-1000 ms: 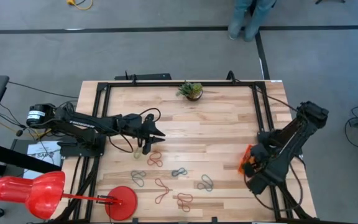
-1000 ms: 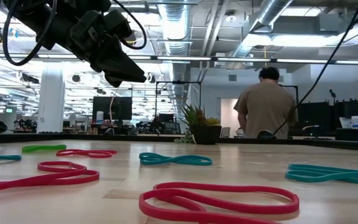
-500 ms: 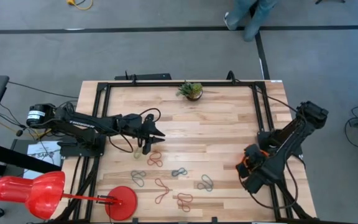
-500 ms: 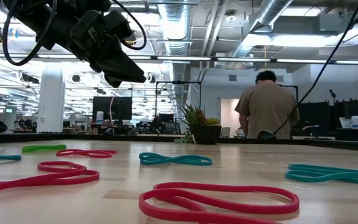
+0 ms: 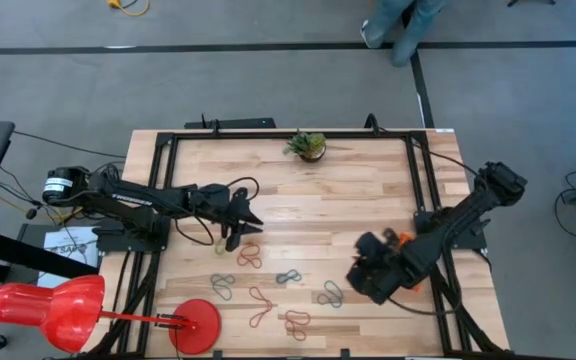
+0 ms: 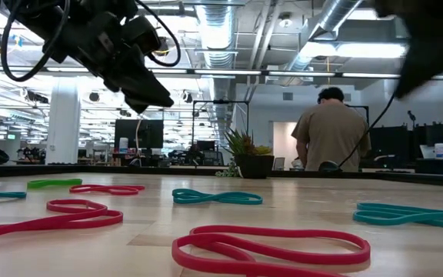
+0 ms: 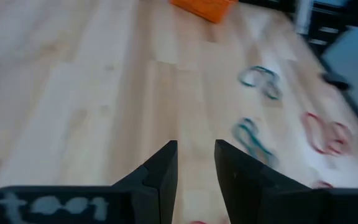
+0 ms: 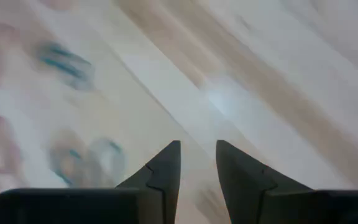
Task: Pick and place rubber bands into bin
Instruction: Put the blue rubber band into the orange basket
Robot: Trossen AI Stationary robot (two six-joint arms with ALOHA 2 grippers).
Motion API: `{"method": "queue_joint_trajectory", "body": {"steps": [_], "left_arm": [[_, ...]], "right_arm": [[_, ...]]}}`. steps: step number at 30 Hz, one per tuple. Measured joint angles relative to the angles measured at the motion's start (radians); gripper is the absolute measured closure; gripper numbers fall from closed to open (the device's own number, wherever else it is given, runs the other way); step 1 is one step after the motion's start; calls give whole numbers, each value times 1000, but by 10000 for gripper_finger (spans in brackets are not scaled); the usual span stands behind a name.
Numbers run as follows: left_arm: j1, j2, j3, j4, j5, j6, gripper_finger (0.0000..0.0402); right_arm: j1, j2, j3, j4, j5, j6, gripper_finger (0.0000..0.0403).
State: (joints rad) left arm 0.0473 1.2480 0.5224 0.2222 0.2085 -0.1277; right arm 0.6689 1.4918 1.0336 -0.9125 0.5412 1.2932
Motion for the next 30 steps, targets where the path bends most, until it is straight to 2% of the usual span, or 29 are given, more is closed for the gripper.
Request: {"method": "queue_joint_trajectory", "body": {"steps": [3,6,8,12,18,20,23,30], "left_arm": [[-21,0,0,-3,44,0,306],[-50,0,0,-7,19,0,306],[-66,0,0,-12,-12,0,306],[-93,0,0,-21,-102,-62,306],[-122,0,0,-63,-171,-172,306],[-129,0,0,-61,-181,-193,306],[-135,0,0,-59,-196,-198,306],[-136,0,0,-48,-233,-196,306]], "right_arm": [[-48,19,-9,269,65,-270,305],[-95,75,-27,529,65,-476,305],[-122,132,-25,694,35,-570,305],[-166,259,-27,906,-63,-665,305],[-185,417,-28,1049,-74,-725,305],[-187,452,-28,1089,-113,-726,305],[-187,478,-28,1114,-169,-719,305],[-199,494,-27,1093,-174,-726,305]]}}
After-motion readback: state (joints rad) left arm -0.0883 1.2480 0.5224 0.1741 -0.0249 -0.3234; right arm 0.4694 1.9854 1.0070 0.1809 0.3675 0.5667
